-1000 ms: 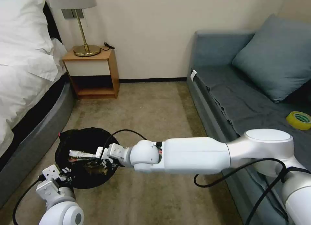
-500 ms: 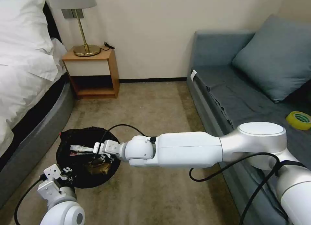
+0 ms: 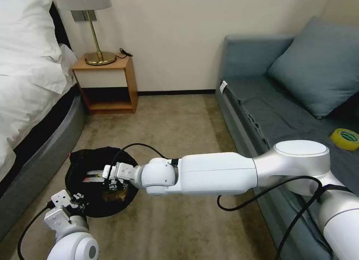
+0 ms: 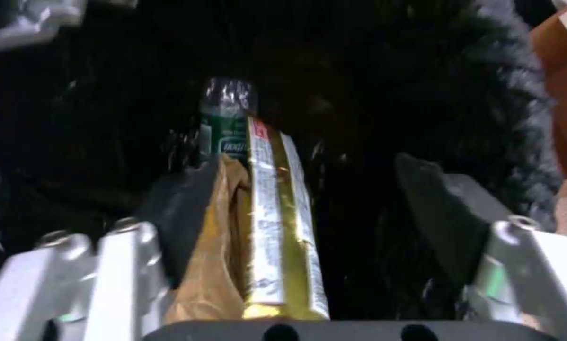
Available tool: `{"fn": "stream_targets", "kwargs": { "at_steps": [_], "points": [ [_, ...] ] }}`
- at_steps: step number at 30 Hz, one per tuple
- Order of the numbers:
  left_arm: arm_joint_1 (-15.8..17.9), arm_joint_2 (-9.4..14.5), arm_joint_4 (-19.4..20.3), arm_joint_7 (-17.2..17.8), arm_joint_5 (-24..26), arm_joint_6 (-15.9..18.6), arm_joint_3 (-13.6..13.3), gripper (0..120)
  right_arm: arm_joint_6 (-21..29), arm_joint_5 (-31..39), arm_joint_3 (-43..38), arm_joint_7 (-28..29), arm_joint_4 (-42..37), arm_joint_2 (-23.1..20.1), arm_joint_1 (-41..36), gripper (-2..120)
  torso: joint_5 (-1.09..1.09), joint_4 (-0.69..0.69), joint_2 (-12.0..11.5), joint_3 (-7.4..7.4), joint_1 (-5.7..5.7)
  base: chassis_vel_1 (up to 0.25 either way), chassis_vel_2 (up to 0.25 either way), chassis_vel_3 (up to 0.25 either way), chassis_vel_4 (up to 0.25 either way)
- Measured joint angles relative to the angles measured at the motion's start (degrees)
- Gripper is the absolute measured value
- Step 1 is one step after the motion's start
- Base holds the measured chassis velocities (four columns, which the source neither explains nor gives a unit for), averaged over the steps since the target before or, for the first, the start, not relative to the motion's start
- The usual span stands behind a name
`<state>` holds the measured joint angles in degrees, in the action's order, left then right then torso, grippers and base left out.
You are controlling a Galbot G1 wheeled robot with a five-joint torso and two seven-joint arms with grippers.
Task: Pick up the trash bin, then pick up the garbage on the floor and place it into the trash bin.
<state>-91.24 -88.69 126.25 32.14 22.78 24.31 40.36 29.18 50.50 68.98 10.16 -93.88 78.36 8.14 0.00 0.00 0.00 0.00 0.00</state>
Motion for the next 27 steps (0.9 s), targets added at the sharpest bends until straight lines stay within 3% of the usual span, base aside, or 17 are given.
{"fn": "stream_targets", "kwargs": {
  "at_steps": [3, 6, 9, 15, 17, 19, 21, 23, 27],
  "points": [
    [-0.14, -0.08, -0.02, 0.00, 0.16, -0.01, 0.08, 1, -0.92, 0.32, -2.32, 1.23, -0.67, -0.42, -1.20, 92, 0.00, 0.00, 0.00, 0.00, 0.00, 0.000, 0.000, 0.000, 0.000],
    [-0.25, 0.03, -0.02, 0.00, 0.59, -0.02, 0.44, 1, -1.96, 0.47, -5.54, 2.83, -1.98, -1.40, -2.83, 99, 0.00, 0.01, 0.00, 0.00, 0.00, 0.000, 0.000, 0.000, 0.000],
    [-0.25, 0.20, -0.02, 0.00, 1.00, -0.03, 0.74, 1, -3.46, 0.54, -8.35, 3.63, -3.21, -2.51, -4.14, 99, 0.00, 0.00, 0.00, 0.00, 0.00, 0.000, 0.000, 0.000, 0.000],
    [-0.24, 0.94, -0.37, 0.00, 2.09, -0.22, 1.40, 1, -5.42, 3.93, -24.23, 6.60, -11.92, -8.58, -10.81, 100, 0.01, 0.00, 0.00, 0.00, 0.00, 0.000, 0.000, 0.000, 0.000],
    [-0.21, 0.97, -0.40, -0.01, 2.15, -0.22, 1.42, 1, -5.54, 4.11, -25.31, 6.97, -12.59, -9.19, -11.44, 100, 0.01, 0.00, 0.00, 0.00, 0.00, 0.000, 0.000, 0.000, 0.000],
    [-0.12, 1.15, -0.32, 0.01, 2.63, -0.21, 1.76, 1, -6.03, 5.35, -32.22, 8.28, -17.20, -14.47, -15.36, 100, 0.02, 0.03, 0.00, 0.00, 0.00, 0.000, 0.000, 0.000, 0.000],
    [-0.09, 1.20, -0.30, 0.01, 2.68, -0.21, 1.87, 1, -6.47, 5.44, -33.86, 8.32, -18.28, -16.02, -16.24, 100, 0.02, 0.02, 0.00, 0.00, 0.00, 0.000, 0.000, 0.000, 0.000],
    [0.15, 1.33, -0.20, 0.02, 2.99, -0.21, 2.24, 1, -11.05, 4.30, -40.25, 8.32, -22.85, -22.25, -21.35, 100, 0.03, -0.04, 0.00, -0.01, 0.00, 0.000, 0.000, 0.000, 0.000],
    [0.34, 1.22, -0.20, 0.00, 3.11, -0.25, 2.48, 1, -14.97, 1.85, -45.48, 8.88, -25.74, -25.41, -27.98, 100, 0.02, -0.01, 0.00, 0.00, 0.00, 0.000, 0.000, 0.000, 0.000]
  ]
}}
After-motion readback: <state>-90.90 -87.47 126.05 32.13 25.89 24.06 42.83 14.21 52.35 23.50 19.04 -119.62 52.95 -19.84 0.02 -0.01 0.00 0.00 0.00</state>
